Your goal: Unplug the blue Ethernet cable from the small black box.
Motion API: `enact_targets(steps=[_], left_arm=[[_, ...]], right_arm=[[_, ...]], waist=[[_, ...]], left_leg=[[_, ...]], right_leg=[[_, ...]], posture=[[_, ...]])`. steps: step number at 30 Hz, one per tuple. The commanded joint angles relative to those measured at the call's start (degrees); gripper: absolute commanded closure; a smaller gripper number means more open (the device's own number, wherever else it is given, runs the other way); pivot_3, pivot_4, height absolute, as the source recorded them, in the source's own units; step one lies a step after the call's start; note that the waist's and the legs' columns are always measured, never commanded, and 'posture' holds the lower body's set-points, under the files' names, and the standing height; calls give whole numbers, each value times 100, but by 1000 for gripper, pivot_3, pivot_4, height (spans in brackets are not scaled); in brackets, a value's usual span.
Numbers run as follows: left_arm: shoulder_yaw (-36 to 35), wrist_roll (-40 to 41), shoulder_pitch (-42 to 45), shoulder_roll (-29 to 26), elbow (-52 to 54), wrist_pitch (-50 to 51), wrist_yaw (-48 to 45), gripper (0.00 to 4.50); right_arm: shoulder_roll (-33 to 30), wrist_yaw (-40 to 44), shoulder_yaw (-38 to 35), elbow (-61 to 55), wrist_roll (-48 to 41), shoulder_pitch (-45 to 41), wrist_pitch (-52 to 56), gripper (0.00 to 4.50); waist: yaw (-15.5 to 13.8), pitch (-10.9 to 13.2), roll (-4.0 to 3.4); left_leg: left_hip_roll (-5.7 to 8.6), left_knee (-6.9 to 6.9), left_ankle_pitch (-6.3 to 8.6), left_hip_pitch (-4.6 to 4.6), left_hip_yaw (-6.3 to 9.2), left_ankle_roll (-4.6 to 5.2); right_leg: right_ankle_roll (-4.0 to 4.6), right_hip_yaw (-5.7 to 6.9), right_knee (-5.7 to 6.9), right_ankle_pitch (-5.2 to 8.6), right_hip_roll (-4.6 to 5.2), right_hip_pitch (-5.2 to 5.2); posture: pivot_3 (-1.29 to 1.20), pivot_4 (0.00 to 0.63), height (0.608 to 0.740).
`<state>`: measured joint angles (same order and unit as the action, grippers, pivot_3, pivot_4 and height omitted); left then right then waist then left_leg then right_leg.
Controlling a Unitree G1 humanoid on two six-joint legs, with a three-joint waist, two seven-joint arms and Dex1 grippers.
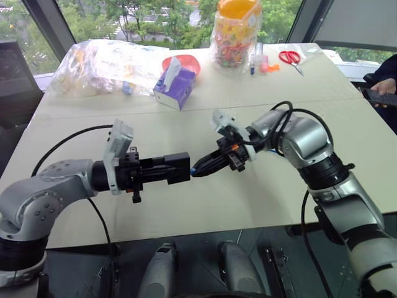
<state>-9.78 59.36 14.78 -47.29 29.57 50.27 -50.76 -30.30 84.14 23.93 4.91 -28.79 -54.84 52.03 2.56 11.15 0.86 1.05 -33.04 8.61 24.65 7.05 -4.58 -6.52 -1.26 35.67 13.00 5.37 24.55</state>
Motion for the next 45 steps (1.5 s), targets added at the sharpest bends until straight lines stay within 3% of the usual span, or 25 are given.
enact_targets(steps=[1,7,18,21,23,45], left_arm=[[63,-522,-218,-287,257,-554,-572,4002],[1,-667,-213,-333,143,-840,-691,4002],[-157,-562,-171,-266,6,-858,-615,4002],[-112,-587,-185,-166,-24,-901,-544,4002],[-87,-684,-230,-98,-35,-1003,-519,4002],[-32,-771,-170,241,-17,-1140,-316,4002]], right_arm=[[16,2,-358,84,-501,-217,852,4454],[-98,-25,-400,-116,-918,-62,1538,4454],[-202,-195,-520,-420,-988,248,1388,4454],[-117,-406,-584,-447,-965,252,1372,3303],[-82,-535,-595,-479,-949,239,1408,2293],[332,-1092,-854,-498,-1225,87,1640,2293]], waist=[[-2,0,0],[-15,0,0],[-6,0,0],[-8,0,-1],[-9,0,0],[-11,0,0]], left_leg=[[0,0,0,0,-1,0],[0,-1,1,6,-1,-2],[0,0,3,12,-2,0],[0,-1,3,12,-2,0],[0,-2,3,12,-2,0],[0,-4,2,13,-2,1]], right_leg=[[1,-1,0,0,0,0],[1,0,-12,0,3,0],[-1,4,-18,-2,2,1],[-1,4,-18,-1,2,1],[-1,3,-18,-2,2,1],[-2,3,-14,-3,1,0]], posture=[[0,150,728],[0,150,728],[0,150,728],[0,150,728],[0,150,728],[0,150,728]])
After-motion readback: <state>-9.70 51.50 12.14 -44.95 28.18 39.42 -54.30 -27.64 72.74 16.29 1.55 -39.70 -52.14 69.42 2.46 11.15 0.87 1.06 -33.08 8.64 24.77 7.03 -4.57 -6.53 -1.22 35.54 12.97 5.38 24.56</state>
